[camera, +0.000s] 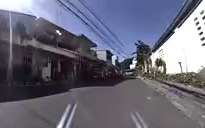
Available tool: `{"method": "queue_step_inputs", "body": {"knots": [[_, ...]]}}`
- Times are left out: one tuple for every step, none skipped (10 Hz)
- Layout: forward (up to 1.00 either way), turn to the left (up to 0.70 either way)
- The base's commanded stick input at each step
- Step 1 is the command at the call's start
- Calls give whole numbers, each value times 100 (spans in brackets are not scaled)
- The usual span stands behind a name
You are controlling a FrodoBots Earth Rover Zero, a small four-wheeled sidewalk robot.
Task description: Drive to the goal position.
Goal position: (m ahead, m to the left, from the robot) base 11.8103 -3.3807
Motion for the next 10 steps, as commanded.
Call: {"method": "queue_step_inputs", "body": {"knots": [[85, 0], [85, 0], [85, 0], [85, 0], [85, 0], [85, 0], [85, 0], [85, 0], [85, 0], [85, 0]]}}
